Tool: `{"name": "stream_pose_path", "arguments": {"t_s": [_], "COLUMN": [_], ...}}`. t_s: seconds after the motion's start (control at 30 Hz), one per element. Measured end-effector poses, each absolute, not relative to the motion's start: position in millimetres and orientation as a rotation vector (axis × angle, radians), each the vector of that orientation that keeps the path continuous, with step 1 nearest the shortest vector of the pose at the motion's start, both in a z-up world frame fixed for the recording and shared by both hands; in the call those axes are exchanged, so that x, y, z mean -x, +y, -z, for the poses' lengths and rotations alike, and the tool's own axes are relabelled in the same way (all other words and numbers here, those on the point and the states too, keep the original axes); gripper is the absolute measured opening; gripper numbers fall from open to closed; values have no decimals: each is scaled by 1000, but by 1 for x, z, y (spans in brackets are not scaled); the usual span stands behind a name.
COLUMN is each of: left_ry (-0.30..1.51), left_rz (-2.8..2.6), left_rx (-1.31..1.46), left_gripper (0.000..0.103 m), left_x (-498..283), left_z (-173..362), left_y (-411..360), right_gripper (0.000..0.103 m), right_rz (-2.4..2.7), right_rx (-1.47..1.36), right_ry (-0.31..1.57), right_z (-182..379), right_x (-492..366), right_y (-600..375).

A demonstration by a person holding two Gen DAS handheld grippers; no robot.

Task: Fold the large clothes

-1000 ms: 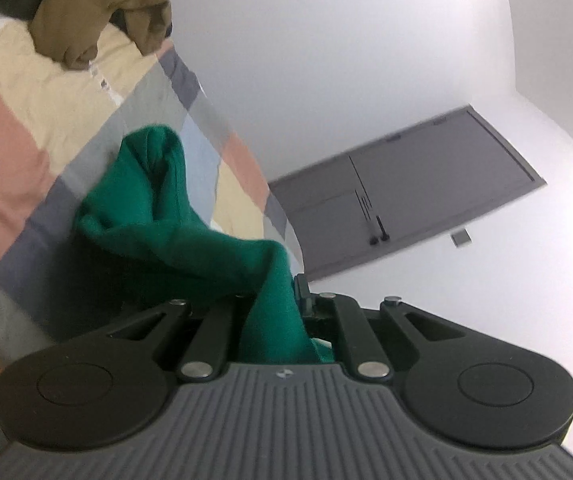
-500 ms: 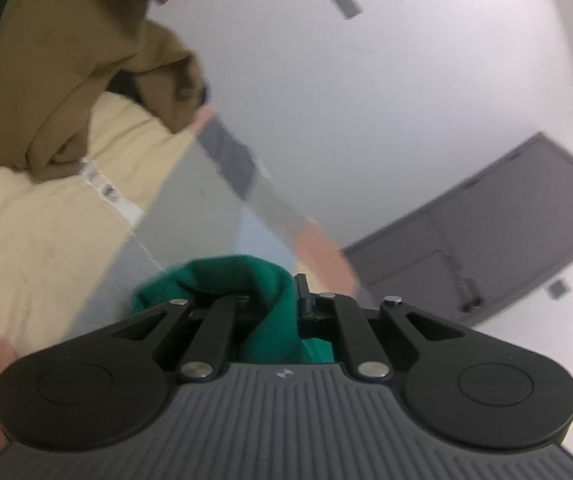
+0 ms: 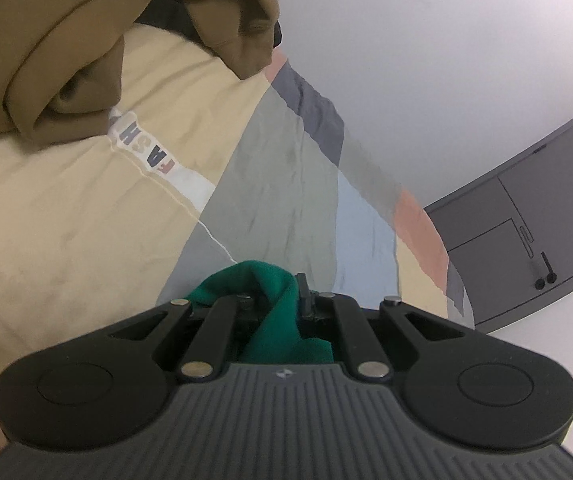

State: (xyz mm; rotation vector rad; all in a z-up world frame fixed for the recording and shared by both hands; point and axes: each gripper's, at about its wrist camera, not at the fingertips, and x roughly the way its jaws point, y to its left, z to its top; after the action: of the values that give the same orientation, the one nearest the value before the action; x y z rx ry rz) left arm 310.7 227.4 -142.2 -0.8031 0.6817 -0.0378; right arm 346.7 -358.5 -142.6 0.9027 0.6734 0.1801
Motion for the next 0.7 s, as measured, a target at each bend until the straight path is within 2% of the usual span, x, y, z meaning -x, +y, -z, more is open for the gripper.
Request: {"name": "stream_pose_path", "arguments": {"t_s": [0.1, 0.17, 0.2, 0.23, 0.27, 0.3, 0.37, 0.5, 0.7], "left_ry": [683, 677, 686, 694, 685, 663, 624, 553, 510], "left_rz": [30, 39, 40, 53, 78, 89, 62, 65, 129], "left_rx": [745, 706, 691, 677, 673, 663, 578, 455, 395], "left_gripper": [10, 14, 25, 47, 56, 62, 63, 67, 67], "left_x": [-305, -299, -296, -292, -287, -279, -260, -217, -168], "left_z": [131, 121, 116, 110, 105, 99, 82, 55, 46], "left_y": [221, 216, 214, 213, 211, 209, 200, 181, 138], "right_gripper": [15, 20, 30, 37, 54, 64, 67, 68, 68], "right_rz": [-188, -185, -182, -186, -197, -210, -218, -214, -216], "right_rx": [-905, -861, -837, -818, -805, -784, -708, -601, -498], "right_ry": [657, 646, 639, 631, 623, 610, 593, 564, 502], "right_z": [139, 129, 123, 116, 111, 104, 88, 64, 43], "right_x": [-341, -336, -331, -325, -322, -316, -302, -265, -213], "right_y": [-358, -354, -351, -348, -345, -341, -331, -320, -308]}}
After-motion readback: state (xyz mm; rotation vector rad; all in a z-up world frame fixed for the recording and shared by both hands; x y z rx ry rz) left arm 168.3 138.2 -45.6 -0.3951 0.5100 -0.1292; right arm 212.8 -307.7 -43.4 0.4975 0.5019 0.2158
